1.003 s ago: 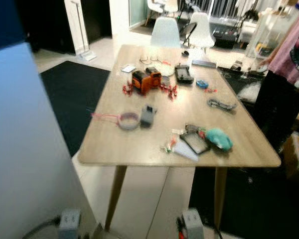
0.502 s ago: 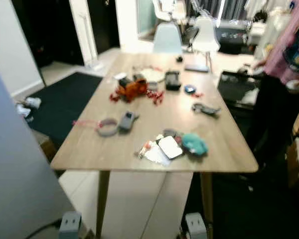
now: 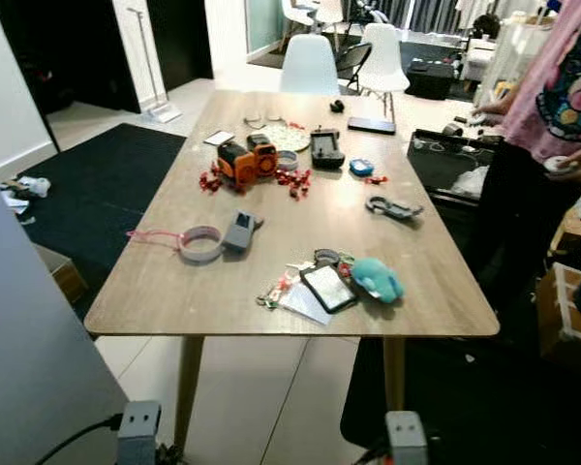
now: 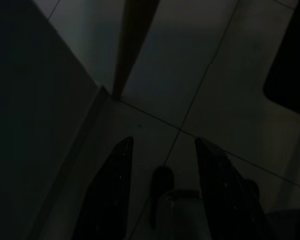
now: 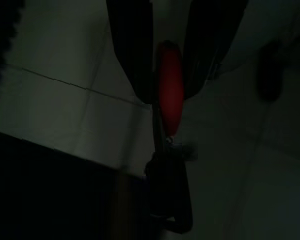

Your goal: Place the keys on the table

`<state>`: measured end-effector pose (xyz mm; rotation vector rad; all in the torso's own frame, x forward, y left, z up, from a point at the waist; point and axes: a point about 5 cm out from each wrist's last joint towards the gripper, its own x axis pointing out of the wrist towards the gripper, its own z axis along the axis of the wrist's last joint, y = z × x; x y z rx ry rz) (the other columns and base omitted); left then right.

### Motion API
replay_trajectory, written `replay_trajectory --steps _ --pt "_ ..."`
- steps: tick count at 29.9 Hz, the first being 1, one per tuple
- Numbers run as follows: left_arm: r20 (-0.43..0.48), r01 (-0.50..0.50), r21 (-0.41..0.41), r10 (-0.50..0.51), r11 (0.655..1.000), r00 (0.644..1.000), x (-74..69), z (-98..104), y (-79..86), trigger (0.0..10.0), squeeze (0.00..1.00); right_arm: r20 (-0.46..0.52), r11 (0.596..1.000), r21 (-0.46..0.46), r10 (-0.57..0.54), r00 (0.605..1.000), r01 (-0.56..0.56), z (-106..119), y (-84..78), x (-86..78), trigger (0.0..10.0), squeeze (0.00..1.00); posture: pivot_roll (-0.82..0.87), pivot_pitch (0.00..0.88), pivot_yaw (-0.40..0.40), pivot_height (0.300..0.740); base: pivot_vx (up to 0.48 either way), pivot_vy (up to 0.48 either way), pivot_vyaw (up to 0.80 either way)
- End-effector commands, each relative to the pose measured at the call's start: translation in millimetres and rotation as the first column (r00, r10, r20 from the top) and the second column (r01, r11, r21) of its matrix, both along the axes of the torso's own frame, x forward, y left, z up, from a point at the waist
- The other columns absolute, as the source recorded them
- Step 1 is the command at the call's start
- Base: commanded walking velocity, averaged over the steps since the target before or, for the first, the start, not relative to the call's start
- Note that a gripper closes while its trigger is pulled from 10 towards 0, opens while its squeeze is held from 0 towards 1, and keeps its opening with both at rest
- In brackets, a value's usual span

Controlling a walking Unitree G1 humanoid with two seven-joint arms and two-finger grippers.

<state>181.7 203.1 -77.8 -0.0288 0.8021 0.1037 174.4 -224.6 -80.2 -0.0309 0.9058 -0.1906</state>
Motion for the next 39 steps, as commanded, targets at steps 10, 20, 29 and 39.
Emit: replay_trajectory --steps 10,20,29,39 --pt "0.010 0.000 -0.006 0.000 1.000 1.000 -5.3 -1.8 -1.8 10.0 0.00 0.530 0.862 -0.080 -0.388 0.754 0.500 111.7 -136.8 61.4 10.0 0.00 0.07 0.000 -0.049 0.740 0.000 0.000 0.00" --pt "0.034 0.009 -0.005 -0.008 1.000 0.999 -4.4 -0.5 -3.0 10.0 0.00 0.801 0.937 0.045 -0.240 0.549 0.345 212.2 -121.4 146.9 10.0 0.00 0.07 0.000 -0.057 0.740 0.000 0.000 0.00" --pt "0.069 -0.002 -0.011 0.003 1.000 0.998 -3.9 0.9 -5.7 10.0 0.00 0.861 0.941 0.075 0.106 0.497 -0.331 244.8 11.3 209.9 10.0 0.00 0.08 0.000 -0.067 0.740 0.000 0.000 0.00" --pt "0.077 0.000 -0.007 0.001 1.000 0.997 -4.2 1.3 -5.4 10.0 0.00 0.818 0.752 -0.006 0.383 0.430 -0.659 232.6 84.0 208.6 10.0 0.00 0.08 0.000 -0.062 0.740 0.000 0.000 0.00"
